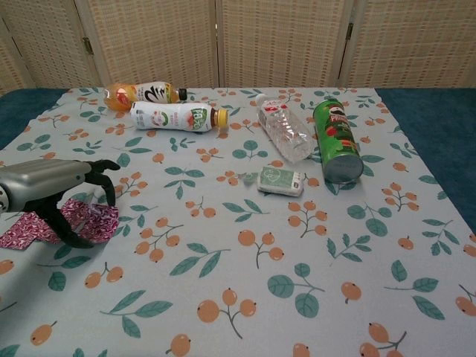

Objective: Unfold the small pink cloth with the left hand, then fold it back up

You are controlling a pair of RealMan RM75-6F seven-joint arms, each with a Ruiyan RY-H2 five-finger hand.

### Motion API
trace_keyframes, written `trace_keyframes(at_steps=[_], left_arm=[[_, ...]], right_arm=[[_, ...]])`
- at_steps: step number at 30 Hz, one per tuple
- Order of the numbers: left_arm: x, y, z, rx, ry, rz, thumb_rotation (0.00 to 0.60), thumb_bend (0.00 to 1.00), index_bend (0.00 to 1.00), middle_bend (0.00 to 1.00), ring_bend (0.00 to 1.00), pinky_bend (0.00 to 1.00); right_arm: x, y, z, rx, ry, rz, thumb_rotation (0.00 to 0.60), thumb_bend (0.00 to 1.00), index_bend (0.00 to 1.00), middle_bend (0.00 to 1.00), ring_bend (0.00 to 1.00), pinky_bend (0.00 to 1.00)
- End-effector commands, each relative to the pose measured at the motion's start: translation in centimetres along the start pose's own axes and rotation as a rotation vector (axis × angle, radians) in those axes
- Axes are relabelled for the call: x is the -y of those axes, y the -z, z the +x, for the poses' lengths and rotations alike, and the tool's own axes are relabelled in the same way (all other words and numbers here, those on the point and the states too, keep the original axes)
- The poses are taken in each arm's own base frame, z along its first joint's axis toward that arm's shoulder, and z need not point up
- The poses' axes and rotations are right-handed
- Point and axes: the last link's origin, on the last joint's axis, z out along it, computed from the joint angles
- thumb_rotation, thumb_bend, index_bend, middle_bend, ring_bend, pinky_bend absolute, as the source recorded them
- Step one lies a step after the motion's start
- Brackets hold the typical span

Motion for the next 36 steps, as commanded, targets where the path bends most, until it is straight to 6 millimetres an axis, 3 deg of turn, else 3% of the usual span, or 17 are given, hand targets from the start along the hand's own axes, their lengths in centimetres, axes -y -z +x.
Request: trace_keyframes(at_steps=[1, 9, 18, 25, 36], left_arm=[[1.4, 1.3, 0.7, -0.022, -0.007, -0.001, 0.600, 0.20, 0.39, 0.00, 0.00, 0.00], [5.6, 3.3, 1.5, -0.067, -0.045, 0.004, 0.600, 0.20, 0.39, 0.00, 0.00, 0.00], [10.1, 3.6, 0.6, -0.065, -0.101, -0.001, 0.600, 0.19, 0.37, 0.00, 0.00, 0.00], [11.7, 3.4, -0.4, -0.046, -0.115, -0.025, 0.600, 0.19, 0.37, 0.00, 0.00, 0.00], [12.1, 2.9, -1.3, -0.041, -0.107, -0.038, 0.600, 0.19, 0.34, 0.00, 0.00, 0.00]], right_arm=[[0.1, 0.0, 0.0, -0.001, -0.001, 0.003, 0.600, 0.37, 0.00, 0.00, 0.00, 0.00], [0.7, -0.1, 0.0, -0.002, 0.000, 0.018, 0.600, 0.37, 0.00, 0.00, 0.00, 0.00], [1.3, 0.2, 0.3, -0.010, 0.002, 0.023, 0.600, 0.37, 0.00, 0.00, 0.00, 0.00], [1.7, 0.6, 0.5, -0.015, -0.001, 0.017, 0.600, 0.37, 0.00, 0.00, 0.00, 0.00], [2.1, 0.9, 0.6, -0.019, 0.002, 0.014, 0.600, 0.37, 0.00, 0.00, 0.00, 0.00]])
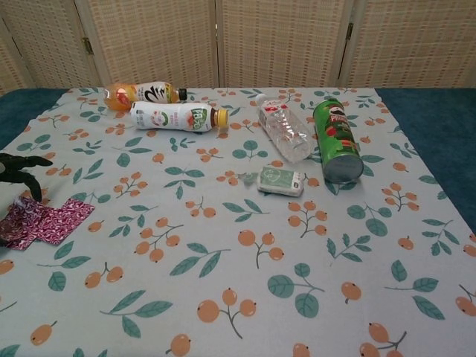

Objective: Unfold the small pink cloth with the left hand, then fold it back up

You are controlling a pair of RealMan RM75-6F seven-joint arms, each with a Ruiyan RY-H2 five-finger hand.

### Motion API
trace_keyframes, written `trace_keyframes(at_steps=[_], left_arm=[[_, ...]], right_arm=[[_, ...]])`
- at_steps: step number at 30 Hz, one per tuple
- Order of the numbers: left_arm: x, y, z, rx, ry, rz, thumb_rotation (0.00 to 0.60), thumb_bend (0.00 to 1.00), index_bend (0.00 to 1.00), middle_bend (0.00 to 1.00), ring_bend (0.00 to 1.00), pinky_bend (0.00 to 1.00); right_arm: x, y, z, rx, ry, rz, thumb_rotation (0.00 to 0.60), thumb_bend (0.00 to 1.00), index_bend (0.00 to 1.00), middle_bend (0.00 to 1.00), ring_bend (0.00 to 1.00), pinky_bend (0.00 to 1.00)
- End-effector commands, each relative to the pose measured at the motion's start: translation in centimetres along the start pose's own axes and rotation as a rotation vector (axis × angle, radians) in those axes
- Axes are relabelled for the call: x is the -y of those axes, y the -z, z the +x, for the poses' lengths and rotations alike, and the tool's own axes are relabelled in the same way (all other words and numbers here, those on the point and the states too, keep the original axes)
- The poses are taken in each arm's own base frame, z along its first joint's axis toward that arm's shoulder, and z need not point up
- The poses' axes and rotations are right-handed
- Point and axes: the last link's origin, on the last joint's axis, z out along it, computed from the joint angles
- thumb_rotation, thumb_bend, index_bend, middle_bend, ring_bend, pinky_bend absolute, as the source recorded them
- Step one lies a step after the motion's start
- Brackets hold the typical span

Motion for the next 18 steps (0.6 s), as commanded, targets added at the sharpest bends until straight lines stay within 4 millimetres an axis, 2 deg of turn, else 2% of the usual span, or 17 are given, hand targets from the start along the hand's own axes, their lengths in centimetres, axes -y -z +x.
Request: trace_keyframes(at_steps=[1, 12, 18], left_arm=[[-0.03, -0.02, -0.02, 0.000, 0.007, 0.000, 0.600, 0.19, 0.34, 0.00, 0.00, 0.00], [0.11, 0.08, -0.46, 0.021, 0.013, 0.026, 0.600, 0.19, 0.30, 0.00, 0.00, 0.00], [-0.46, -0.13, -0.43, 0.023, 0.020, 0.031, 0.600, 0.19, 0.30, 0.00, 0.00, 0.00]], right_arm=[[0.02, 0.03, 0.01, -0.001, 0.000, -0.002, 0.600, 0.37, 0.00, 0.00, 0.00, 0.00], [-0.05, -0.02, -0.08, 0.003, -0.002, -0.005, 0.600, 0.37, 0.00, 0.00, 0.00, 0.00], [-0.12, -0.04, -0.11, 0.004, -0.003, -0.006, 0.600, 0.37, 0.00, 0.00, 0.00, 0.00]])
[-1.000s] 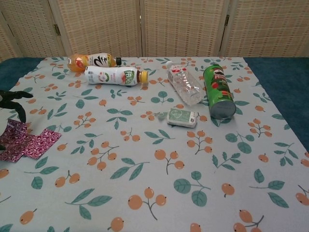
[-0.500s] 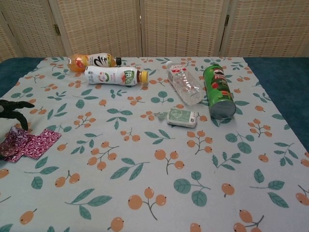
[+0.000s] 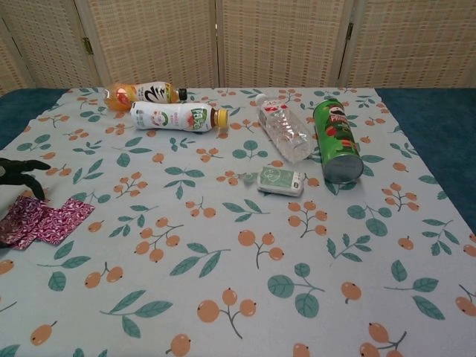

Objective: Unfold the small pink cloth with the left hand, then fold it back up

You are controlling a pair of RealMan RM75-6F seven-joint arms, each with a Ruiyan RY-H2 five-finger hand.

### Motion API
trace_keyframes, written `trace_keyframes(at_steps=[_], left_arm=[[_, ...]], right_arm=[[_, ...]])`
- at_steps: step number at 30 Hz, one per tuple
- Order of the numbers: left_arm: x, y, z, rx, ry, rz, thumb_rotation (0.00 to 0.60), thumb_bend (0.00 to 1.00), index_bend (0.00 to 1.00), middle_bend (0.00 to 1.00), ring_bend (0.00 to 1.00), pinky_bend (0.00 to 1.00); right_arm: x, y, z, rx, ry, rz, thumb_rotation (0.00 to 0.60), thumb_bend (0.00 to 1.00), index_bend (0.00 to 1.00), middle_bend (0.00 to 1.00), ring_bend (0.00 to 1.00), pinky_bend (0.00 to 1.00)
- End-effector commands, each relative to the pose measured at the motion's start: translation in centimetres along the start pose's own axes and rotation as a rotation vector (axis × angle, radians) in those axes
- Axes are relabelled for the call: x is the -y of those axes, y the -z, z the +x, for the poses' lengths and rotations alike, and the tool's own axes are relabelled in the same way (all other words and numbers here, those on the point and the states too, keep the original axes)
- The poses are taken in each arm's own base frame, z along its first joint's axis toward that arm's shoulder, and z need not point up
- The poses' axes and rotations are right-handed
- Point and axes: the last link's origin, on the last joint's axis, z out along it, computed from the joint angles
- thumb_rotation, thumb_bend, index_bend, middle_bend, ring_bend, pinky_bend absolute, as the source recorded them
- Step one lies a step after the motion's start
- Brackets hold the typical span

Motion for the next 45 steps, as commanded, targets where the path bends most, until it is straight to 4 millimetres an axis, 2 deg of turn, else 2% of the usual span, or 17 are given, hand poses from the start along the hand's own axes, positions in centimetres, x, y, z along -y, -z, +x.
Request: trace_keyframes(at_steps=[1, 12, 29, 37, 45], left_arm=[[-0.3, -0.1, 0.0, 0.002, -0.001, -0.001, 0.600, 0.19, 0.30, 0.00, 0.00, 0.00], [-1.2, -0.2, 0.2, 0.006, 0.003, 0.006, 0.600, 0.19, 0.29, 0.00, 0.00, 0.00], [-1.3, -0.1, 0.3, 0.019, 0.006, 0.020, 0.600, 0.19, 0.24, 0.00, 0.00, 0.00], [-2.9, -0.2, 2.1, -0.038, 0.019, -0.032, 0.600, 0.19, 0.24, 0.00, 0.00, 0.00], [-5.6, -1.9, 2.0, -0.001, -0.054, -0.081, 0.600, 0.19, 0.24, 0.00, 0.00, 0.00]], right_arm=[[-0.1, 0.0, 0.0, 0.000, 0.000, -0.003, 0.600, 0.37, 0.00, 0.00, 0.00, 0.00], [-0.4, 0.0, 0.0, 0.002, -0.002, -0.010, 0.600, 0.37, 0.00, 0.00, 0.00, 0.00], [-0.6, -0.1, -0.1, 0.004, -0.003, -0.012, 0.600, 0.37, 0.00, 0.00, 0.00, 0.00], [-0.7, -0.1, 0.1, 0.002, -0.002, -0.013, 0.600, 0.37, 0.00, 0.00, 0.00, 0.00], [-1.0, 0.0, -0.1, 0.009, -0.006, -0.023, 0.600, 0.37, 0.00, 0.00, 0.00, 0.00]])
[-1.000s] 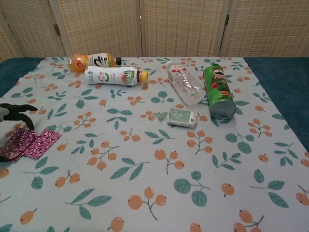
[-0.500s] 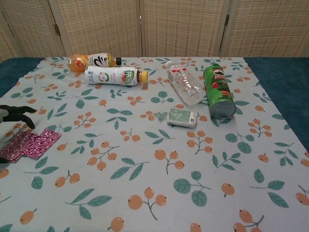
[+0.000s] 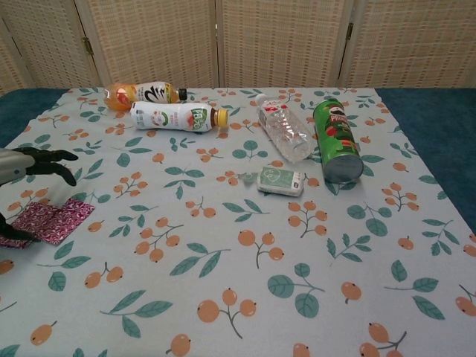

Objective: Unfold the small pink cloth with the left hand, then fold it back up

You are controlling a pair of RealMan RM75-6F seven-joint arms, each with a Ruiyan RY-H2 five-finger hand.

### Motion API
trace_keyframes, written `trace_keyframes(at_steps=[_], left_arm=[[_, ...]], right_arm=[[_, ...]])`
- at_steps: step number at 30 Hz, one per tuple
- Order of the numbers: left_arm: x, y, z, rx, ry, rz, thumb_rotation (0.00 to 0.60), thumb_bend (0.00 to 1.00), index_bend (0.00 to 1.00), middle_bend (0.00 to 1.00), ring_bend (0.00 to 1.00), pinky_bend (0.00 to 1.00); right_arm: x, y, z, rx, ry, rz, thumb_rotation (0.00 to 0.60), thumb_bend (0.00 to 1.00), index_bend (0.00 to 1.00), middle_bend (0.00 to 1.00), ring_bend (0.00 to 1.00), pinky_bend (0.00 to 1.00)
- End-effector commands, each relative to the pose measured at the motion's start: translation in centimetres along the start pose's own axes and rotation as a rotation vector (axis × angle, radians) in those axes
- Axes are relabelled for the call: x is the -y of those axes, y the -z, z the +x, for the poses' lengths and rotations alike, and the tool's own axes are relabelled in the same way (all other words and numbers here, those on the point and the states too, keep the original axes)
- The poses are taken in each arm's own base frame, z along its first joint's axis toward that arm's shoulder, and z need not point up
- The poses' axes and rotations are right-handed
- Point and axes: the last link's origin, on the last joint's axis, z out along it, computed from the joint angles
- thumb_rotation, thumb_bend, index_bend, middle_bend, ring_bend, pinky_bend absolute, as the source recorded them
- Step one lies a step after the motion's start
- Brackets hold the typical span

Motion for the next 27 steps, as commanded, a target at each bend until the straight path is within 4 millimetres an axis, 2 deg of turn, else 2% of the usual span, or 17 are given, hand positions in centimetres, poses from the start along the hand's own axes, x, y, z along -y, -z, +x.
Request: trace_keyframes(at_steps=[1, 6, 27], left_arm=[[-1.2, -1.0, -0.1, 0.021, -0.025, -0.016, 0.600, 0.19, 0.24, 0.00, 0.00, 0.00], [-1.5, -1.4, -0.3, 0.034, -0.052, -0.008, 0.600, 0.19, 0.24, 0.00, 0.00, 0.00], [-0.7, -2.1, -0.8, 0.073, -0.071, 0.029, 0.600, 0.19, 0.23, 0.00, 0.00, 0.00]], right_arm=[[-0.1, 0.0, 0.0, 0.002, 0.000, -0.002, 0.600, 0.37, 0.00, 0.00, 0.00, 0.00], [-0.4, 0.1, 0.0, 0.002, -0.001, -0.011, 0.600, 0.37, 0.00, 0.00, 0.00, 0.00], [-0.3, 0.0, -0.3, 0.012, 0.001, -0.016, 0.600, 0.37, 0.00, 0.00, 0.00, 0.00]])
